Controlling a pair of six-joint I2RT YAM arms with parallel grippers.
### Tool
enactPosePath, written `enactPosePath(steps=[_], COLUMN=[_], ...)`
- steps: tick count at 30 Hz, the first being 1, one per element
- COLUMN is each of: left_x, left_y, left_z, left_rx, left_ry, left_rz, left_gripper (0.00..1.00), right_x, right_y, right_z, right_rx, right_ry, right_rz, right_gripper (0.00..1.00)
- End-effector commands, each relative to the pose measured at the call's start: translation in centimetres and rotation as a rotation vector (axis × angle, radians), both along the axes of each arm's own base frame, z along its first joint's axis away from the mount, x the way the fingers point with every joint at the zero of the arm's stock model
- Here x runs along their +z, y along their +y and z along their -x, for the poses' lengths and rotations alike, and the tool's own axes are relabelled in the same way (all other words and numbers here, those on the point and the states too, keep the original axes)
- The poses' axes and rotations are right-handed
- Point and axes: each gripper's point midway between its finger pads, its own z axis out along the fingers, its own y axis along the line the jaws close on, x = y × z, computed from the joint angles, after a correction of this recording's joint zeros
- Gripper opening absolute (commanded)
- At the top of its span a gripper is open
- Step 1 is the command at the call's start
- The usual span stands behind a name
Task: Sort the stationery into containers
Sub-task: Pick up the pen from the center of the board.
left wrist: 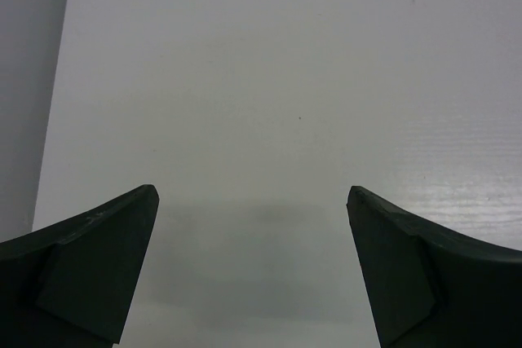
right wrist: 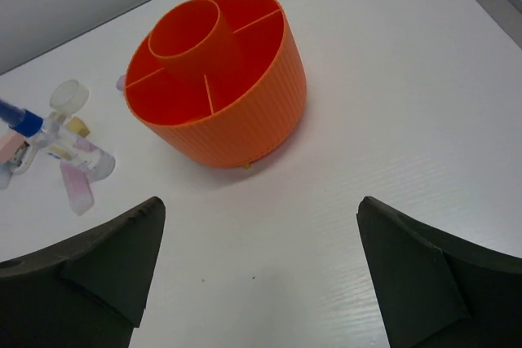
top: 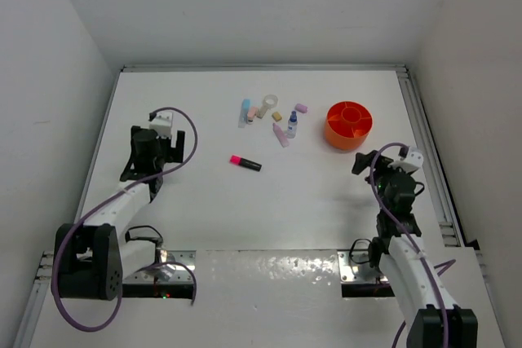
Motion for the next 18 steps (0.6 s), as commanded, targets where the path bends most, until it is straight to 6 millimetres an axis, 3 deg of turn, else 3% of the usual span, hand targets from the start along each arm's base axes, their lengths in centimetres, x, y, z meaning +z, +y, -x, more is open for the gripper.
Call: enactPosePath(steps=[1, 3, 4, 5, 6, 7, 9, 10, 11, 12, 13, 14, 15, 16, 17, 18], left_x=[2.4, 3.2, 3.4, 3.8, 4.6, 4.5, 5.6, 5.8, 6.1, 7.4, 7.7, 8.5, 9.1, 9.8, 10.3, 10.6], left_y=[1.4, 2.4, 2.9, 3.1, 2.9, 2.8, 1.8, 1.5, 1.2, 0.7, 0.5, 0.5, 0.4, 0.3, 0.4, 0.5], left_z=[-1.5, -1.6, -1.6, -1.6, -2.0, -2.0, -2.7, -2.7, -2.9, -3.4, -3.4, -3.3, -3.3, -3.3, -2.8, -2.5], left_rx=[0.06, 0.129, 0.169, 0.193, 0.19, 0.184, 0.142, 0.132, 0.117, 0.102, 0.104, 0.109, 0.116, 0.118, 0.124, 0.137], left_ry=[-0.06, -0.09, -0.098, -0.103, -0.117, -0.102, -0.113, -0.107, -0.11, -0.138, -0.136, -0.154, -0.167, -0.18, -0.183, -0.189], left_rz=[-0.025, -0.028, -0.014, -0.001, 0.016, 0.023, 0.058, 0.072, 0.085, 0.116, 0.135, 0.15, 0.17, 0.178, 0.18, 0.186], left_gripper=[1.0, 1.0, 1.0, 1.0, 1.0, 1.0, 1.0, 1.0, 1.0, 1.0, 1.0, 1.0, 1.0, 1.0, 1.0, 1.0], right_x=[5.4, 6.7, 8.9, 8.8, 9.4, 11.7, 11.6, 14.3, 13.7, 13.2, 16.0, 14.1, 14.4, 16.8, 14.8, 16.8], right_y=[-0.3, 0.4, 1.4, 1.6, 2.2, 2.7, 4.7, 5.4, 6.1, 8.1, 9.4, 10.4, 12.9, 14.3, 17.7, 18.8], right_z=[-1.2, -1.6, -2.1, -2.1, -2.2, -2.7, -2.5, -2.8, -3.4, -2.8, -3.1, -3.2, -3.0, -3.4, -2.6, -3.5], right_rx=[-0.044, 0.018, 0.087, 0.107, 0.163, 0.205, 0.353, 0.405, 0.453, 0.567, 0.615, 0.672, 0.763, 0.79, 0.925, 0.91], right_ry=[-0.094, -0.097, -0.126, -0.093, -0.079, -0.09, -0.012, -0.032, 0.026, 0.083, 0.051, 0.153, 0.151, 0.115, 0.176, 0.154], right_rz=[-0.074, -0.028, -0.005, 0.017, 0.072, 0.104, 0.155, 0.184, 0.19, 0.247, 0.29, 0.312, 0.421, 0.48, 0.575, 0.641], right_gripper=[0.99, 0.99, 0.99, 0.99, 0.99, 0.99, 0.99, 0.99, 0.99, 0.99, 0.99, 0.99, 0.99, 0.99, 0.99, 0.99])
